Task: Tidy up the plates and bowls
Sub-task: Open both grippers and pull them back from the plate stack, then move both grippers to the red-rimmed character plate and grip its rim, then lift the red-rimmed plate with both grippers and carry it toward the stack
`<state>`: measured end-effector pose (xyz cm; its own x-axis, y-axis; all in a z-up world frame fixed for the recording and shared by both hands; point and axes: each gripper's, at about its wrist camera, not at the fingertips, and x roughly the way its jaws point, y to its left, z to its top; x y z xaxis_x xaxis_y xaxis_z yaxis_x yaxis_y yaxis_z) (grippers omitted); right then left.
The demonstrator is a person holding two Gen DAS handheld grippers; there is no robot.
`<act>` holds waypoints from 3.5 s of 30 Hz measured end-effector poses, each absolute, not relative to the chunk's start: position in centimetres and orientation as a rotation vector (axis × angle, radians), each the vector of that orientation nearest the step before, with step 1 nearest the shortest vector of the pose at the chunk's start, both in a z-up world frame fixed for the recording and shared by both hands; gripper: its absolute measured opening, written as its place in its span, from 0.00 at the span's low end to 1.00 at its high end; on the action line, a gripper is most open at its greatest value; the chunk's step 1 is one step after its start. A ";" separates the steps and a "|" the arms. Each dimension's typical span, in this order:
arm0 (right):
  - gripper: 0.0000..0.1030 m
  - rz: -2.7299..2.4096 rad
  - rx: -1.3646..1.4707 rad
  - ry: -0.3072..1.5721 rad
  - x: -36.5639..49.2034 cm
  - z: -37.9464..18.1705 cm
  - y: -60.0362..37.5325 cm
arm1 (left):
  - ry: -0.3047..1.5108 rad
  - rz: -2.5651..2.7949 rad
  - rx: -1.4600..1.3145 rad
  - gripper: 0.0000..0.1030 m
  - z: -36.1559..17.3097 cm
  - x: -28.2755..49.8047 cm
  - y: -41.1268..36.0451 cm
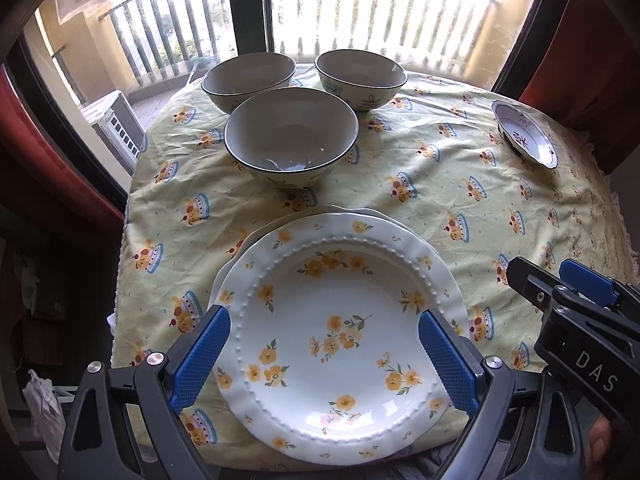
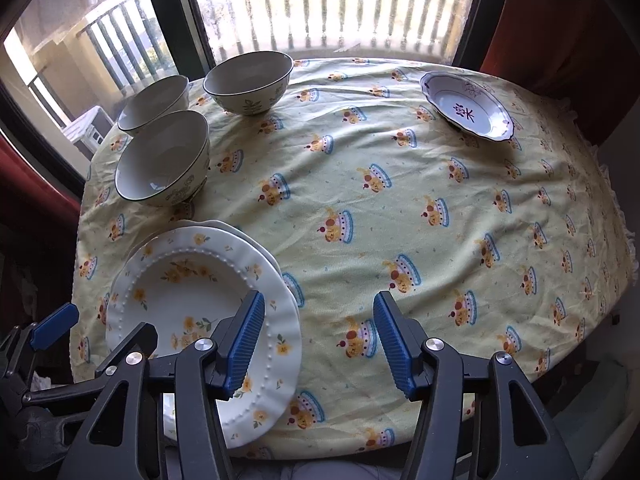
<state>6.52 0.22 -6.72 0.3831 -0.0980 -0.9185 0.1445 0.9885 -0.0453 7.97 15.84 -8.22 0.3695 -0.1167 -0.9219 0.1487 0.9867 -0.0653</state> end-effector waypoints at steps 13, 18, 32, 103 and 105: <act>0.70 -0.073 0.027 1.138 7.9 -4.9 -7.4 | 1.145 -0.098 0.006 0.93 -6.1 8.5 6.9; 0.73 -0.060 0.032 1.125 9.1 -4.0 -11.7 | 1.126 -0.076 -0.003 0.93 -5.4 9.6 2.7; 0.76 -0.045 0.019 1.060 14.5 -3.3 -23.3 | 1.085 -0.019 -0.048 0.93 -6.0 14.4 -8.4; 0.59 -0.103 0.170 1.235 25.4 -13.6 -33.1 | 1.242 -0.078 0.003 0.73 -16.9 23.9 -18.3; 0.59 -0.098 0.166 1.250 24.3 -13.7 -32.5 | 1.249 -0.081 0.004 0.74 -16.9 22.6 -17.8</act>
